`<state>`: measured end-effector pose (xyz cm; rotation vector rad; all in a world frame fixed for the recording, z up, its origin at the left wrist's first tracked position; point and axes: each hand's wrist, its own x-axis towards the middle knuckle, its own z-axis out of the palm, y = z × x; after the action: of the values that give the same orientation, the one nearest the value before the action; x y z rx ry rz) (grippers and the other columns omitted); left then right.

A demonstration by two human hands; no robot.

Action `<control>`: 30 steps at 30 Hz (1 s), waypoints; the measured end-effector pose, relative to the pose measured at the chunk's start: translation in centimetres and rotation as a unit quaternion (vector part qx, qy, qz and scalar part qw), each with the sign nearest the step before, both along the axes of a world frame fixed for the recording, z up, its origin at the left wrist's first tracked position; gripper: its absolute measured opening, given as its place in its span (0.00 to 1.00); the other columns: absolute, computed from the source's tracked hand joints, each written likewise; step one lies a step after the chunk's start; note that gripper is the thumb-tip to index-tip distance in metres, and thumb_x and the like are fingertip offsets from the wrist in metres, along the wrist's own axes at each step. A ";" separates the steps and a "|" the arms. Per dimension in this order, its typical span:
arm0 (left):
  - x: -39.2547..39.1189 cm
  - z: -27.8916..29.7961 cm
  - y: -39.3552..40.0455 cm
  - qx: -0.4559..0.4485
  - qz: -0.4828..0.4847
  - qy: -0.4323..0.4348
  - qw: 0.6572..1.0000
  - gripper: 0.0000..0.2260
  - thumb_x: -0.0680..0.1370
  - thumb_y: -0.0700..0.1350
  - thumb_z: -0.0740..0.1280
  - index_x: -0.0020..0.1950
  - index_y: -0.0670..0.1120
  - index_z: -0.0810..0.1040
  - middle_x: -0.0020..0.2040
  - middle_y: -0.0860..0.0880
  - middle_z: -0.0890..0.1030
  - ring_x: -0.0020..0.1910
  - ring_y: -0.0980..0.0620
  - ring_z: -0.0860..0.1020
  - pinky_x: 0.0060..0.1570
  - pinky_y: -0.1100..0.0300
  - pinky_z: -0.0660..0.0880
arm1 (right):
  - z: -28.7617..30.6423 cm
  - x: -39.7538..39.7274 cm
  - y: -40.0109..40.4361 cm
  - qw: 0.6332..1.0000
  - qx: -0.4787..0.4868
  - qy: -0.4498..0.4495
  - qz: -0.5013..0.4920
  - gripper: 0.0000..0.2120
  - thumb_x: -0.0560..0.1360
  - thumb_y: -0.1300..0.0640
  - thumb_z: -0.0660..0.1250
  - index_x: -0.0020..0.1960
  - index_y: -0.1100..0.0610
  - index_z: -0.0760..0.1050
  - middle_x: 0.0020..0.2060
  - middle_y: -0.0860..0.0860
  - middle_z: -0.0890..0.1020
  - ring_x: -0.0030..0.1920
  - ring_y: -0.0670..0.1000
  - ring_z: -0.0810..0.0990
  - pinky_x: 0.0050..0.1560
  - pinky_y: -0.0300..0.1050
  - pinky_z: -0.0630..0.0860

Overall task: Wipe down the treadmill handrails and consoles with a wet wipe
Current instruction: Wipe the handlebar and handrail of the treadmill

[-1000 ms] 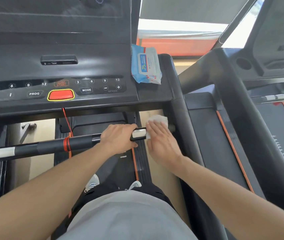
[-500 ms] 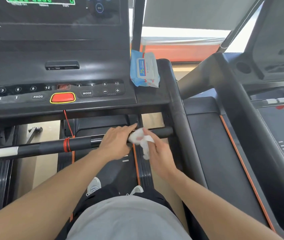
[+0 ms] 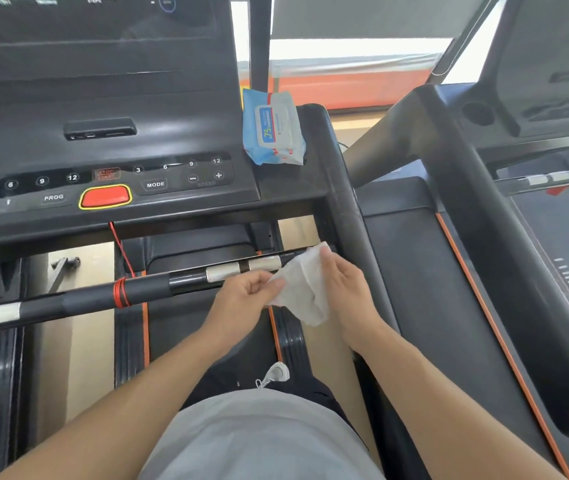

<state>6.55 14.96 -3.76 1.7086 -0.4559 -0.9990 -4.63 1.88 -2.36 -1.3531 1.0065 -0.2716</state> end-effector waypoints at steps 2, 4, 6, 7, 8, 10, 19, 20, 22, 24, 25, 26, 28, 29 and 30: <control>0.1 0.1 -0.4 -0.006 0.017 -0.010 1.000 0.10 0.82 0.45 0.67 0.44 0.43 0.82 0.35 0.54 0.83 0.34 0.63 0.78 0.38 0.73 0.70 | 0.2 0.3 -0.1 0.993 0.118 -0.007 -0.025 0.27 0.76 0.32 0.65 0.57 0.54 0.83 0.49 0.50 0.87 0.50 0.50 0.86 0.54 0.51 0.81; 0.4 -0.2 -0.6 0.003 0.031 -0.036 0.999 0.10 0.82 0.48 0.67 0.45 0.45 0.82 0.39 0.52 0.85 0.37 0.60 0.79 0.39 0.69 0.71 | 0.0 0.4 -0.4 0.985 0.168 -0.032 0.003 0.34 0.69 0.33 0.74 0.67 0.53 0.78 0.56 0.51 0.86 0.56 0.53 0.85 0.62 0.56 0.80; 0.7 -0.5 -0.7 0.012 0.044 -0.058 0.997 0.09 0.82 0.49 0.66 0.45 0.48 0.82 0.40 0.52 0.85 0.38 0.58 0.80 0.37 0.68 0.72 | 0.2 0.6 -0.6 0.993 0.106 -0.030 0.039 0.34 0.70 0.48 0.81 0.71 0.50 0.71 0.55 0.50 0.86 0.55 0.51 0.86 0.60 0.55 0.81; 0.8 -0.6 -0.7 0.022 0.045 -0.072 0.996 0.09 0.82 0.49 0.66 0.44 0.49 0.82 0.39 0.53 0.84 0.37 0.58 0.79 0.36 0.68 0.71 | 0.2 0.7 -0.6 0.998 0.057 -0.020 0.031 0.32 0.71 0.56 0.80 0.71 0.49 0.71 0.53 0.50 0.86 0.53 0.51 0.86 0.57 0.54 0.82; 1.0 -0.7 -0.6 0.031 0.041 -0.088 0.995 0.09 0.82 0.49 0.66 0.44 0.49 0.81 0.37 0.53 0.83 0.35 0.58 0.78 0.35 0.67 0.70 | 0.1 0.8 -0.7 1.000 0.005 -0.010 0.008 0.28 0.72 0.60 0.79 0.68 0.49 0.73 0.51 0.50 0.87 0.50 0.50 0.86 0.54 0.52 0.83; 1.1 -0.7 -0.6 0.047 0.026 -0.090 0.994 0.09 0.83 0.49 0.66 0.45 0.48 0.80 0.32 0.51 0.82 0.32 0.58 0.77 0.33 0.67 0.69 | -0.1 1.0 -1.4 0.995 -0.080 0.010 -0.051 0.13 0.77 0.57 0.74 0.60 0.51 0.77 0.45 0.48 0.87 0.46 0.49 0.86 0.48 0.49 0.83; -0.6 -3.1 -1.5 0.101 0.018 -0.011 0.995 0.09 0.79 0.51 0.70 0.42 0.49 0.83 0.36 0.49 0.84 0.33 0.48 0.81 0.42 0.50 0.79 | -0.2 4.3 -4.7 0.910 -0.400 0.095 0.045 0.19 0.82 0.58 0.67 0.71 0.52 0.72 0.66 0.47 0.74 0.64 0.47 0.74 0.64 0.42 0.72; -0.9 -3.3 -1.8 0.102 0.042 0.005 0.994 0.08 0.79 0.50 0.70 0.43 0.49 0.84 0.39 0.49 0.86 0.40 0.46 0.84 0.49 0.46 0.81 | -0.4 4.6 -4.4 0.901 -0.429 0.059 0.018 0.21 0.81 0.60 0.68 0.72 0.53 0.71 0.68 0.48 0.71 0.67 0.48 0.71 0.68 0.43 0.71; -1.5 -3.6 -2.1 0.097 0.081 0.031 0.991 0.08 0.80 0.49 0.70 0.45 0.48 0.86 0.42 0.50 0.87 0.45 0.49 0.84 0.57 0.45 0.80 | -0.4 4.8 -3.3 0.888 -0.458 -0.004 -0.039 0.14 0.80 0.62 0.68 0.65 0.54 0.75 0.62 0.48 0.75 0.65 0.48 0.73 0.67 0.46 0.73; -1.8 -3.9 -2.2 0.098 0.092 0.045 0.990 0.07 0.80 0.49 0.70 0.48 0.48 0.86 0.43 0.52 0.87 0.47 0.51 0.84 0.58 0.48 0.80 | -0.6 4.4 -1.9 0.895 -0.445 -0.016 -0.031 0.06 0.81 0.60 0.68 0.56 0.52 0.77 0.52 0.43 0.78 0.56 0.47 0.76 0.59 0.46 0.75; -1.8 -4.2 -2.1 0.099 0.095 0.050 0.989 0.07 0.81 0.49 0.69 0.49 0.48 0.86 0.44 0.52 0.87 0.48 0.51 0.84 0.58 0.50 0.80 | -1.3 3.9 -1.2 0.900 -0.436 0.011 0.007 0.04 0.81 0.57 0.67 0.55 0.51 0.77 0.50 0.42 0.80 0.54 0.47 0.77 0.58 0.46 0.75; -1.8 -4.2 -2.0 0.099 0.090 0.048 0.990 0.08 0.81 0.49 0.68 0.51 0.48 0.86 0.44 0.52 0.87 0.48 0.52 0.84 0.57 0.52 0.79 | -2.3 3.2 -0.7 0.892 -0.445 0.055 0.054 0.05 0.82 0.53 0.66 0.57 0.51 0.77 0.52 0.43 0.81 0.56 0.49 0.78 0.60 0.46 0.74; -1.5 -4.7 -1.6 0.107 0.062 0.032 0.992 0.07 0.81 0.49 0.68 0.53 0.50 0.85 0.47 0.54 0.86 0.49 0.55 0.83 0.54 0.57 0.79 | -4.8 1.6 -0.5 0.836 -0.501 0.159 0.161 0.18 0.83 0.46 0.62 0.67 0.55 0.75 0.64 0.50 0.80 0.66 0.55 0.76 0.71 0.49 0.69; -1.4 -4.9 -1.5 0.115 0.038 0.024 0.992 0.06 0.81 0.48 0.69 0.54 0.52 0.85 0.48 0.56 0.86 0.49 0.58 0.82 0.52 0.62 0.78 | -5.7 1.2 -0.9 0.796 -0.537 0.188 0.207 0.24 0.83 0.43 0.62 0.72 0.58 0.72 0.69 0.53 0.77 0.71 0.57 0.72 0.76 0.52 0.65; -1.3 -5.0 -1.2 0.123 0.018 0.020 0.992 0.06 0.80 0.46 0.70 0.55 0.52 0.84 0.48 0.58 0.85 0.49 0.60 0.82 0.47 0.68 0.76 | -6.1 1.0 -1.4 0.766 -0.559 0.202 0.246 0.29 0.82 0.41 0.62 0.74 0.60 0.69 0.71 0.55 0.75 0.74 0.58 0.70 0.78 0.54 0.61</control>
<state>5.27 13.72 -8.77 1.9034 -0.2837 -1.0979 -3.59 0.44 -8.45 -2.8160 0.7623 -0.1703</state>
